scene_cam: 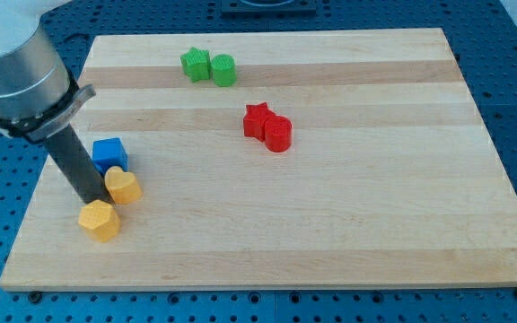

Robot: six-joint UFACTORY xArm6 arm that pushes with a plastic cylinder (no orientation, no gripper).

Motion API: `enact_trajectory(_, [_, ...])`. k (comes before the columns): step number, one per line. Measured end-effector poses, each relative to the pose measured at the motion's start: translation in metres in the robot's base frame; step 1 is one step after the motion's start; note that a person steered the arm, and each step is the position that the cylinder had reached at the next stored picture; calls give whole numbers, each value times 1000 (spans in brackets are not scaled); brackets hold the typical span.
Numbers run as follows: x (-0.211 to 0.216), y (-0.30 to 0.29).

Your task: Slide the blue triangle to the left side of the blue cube

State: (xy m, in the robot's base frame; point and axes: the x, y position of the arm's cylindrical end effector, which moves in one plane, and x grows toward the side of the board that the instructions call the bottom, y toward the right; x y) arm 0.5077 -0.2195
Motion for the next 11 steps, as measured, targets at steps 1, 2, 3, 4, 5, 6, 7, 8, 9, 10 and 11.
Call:
enact_trajectory(1, [-23, -30])
enact_trajectory(2, [-21, -42])
enact_trajectory(3, [5, -42])
enact_trajectory(4, [32, -76])
enact_trajectory(5, [31, -85])
enact_trajectory(6, [18, -85])
enact_trajectory(7, [-26, -85])
enact_trajectory(8, [-50, -85])
enact_trajectory(9, [-52, -79])
enact_trajectory(10, [-52, -60])
enact_trajectory(11, [-52, -58])
